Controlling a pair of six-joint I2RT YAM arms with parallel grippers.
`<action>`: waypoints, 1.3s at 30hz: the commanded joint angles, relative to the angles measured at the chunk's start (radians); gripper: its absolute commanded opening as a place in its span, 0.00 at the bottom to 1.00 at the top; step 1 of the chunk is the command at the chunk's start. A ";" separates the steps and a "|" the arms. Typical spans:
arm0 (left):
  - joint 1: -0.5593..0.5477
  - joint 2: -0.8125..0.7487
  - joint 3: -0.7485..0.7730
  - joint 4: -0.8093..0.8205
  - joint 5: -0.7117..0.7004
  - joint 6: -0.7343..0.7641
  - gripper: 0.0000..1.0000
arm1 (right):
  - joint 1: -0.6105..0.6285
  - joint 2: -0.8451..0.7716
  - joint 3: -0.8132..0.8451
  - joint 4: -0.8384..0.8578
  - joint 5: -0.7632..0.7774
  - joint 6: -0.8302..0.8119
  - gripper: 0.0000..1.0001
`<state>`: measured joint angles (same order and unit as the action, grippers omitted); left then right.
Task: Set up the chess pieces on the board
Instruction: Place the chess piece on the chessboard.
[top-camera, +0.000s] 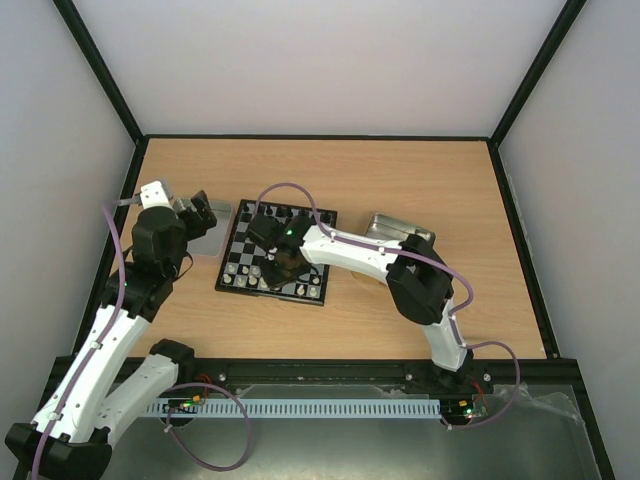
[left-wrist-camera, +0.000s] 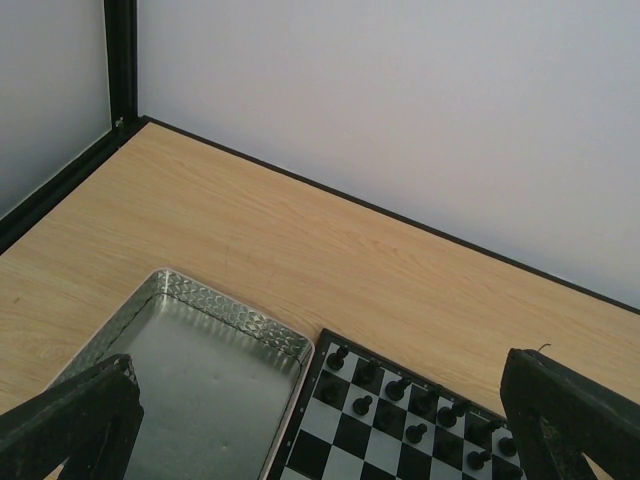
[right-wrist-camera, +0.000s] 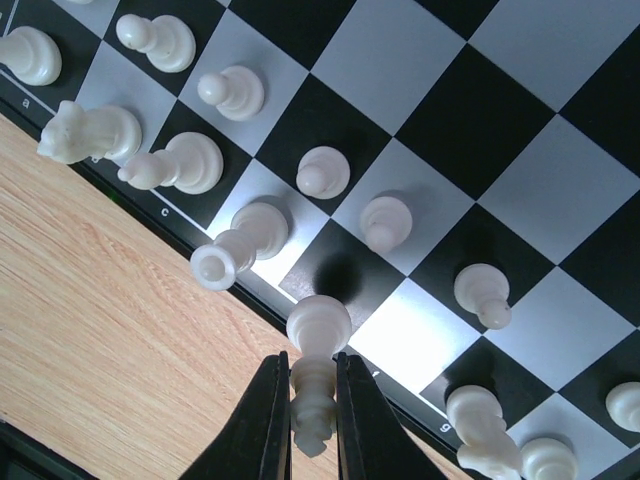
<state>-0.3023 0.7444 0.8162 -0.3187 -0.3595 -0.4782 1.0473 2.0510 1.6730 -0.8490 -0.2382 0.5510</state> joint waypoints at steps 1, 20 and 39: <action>0.004 -0.010 -0.018 0.029 -0.015 0.007 0.99 | 0.010 0.019 0.028 -0.040 0.002 -0.015 0.06; 0.005 -0.011 -0.024 0.035 0.010 0.010 0.99 | 0.010 0.030 0.033 -0.009 0.041 -0.007 0.24; 0.005 -0.011 -0.023 0.038 0.017 0.011 0.99 | 0.010 0.008 0.018 0.036 0.053 0.024 0.22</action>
<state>-0.3023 0.7429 0.8013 -0.3054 -0.3412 -0.4782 1.0515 2.0876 1.6787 -0.8162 -0.2237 0.5686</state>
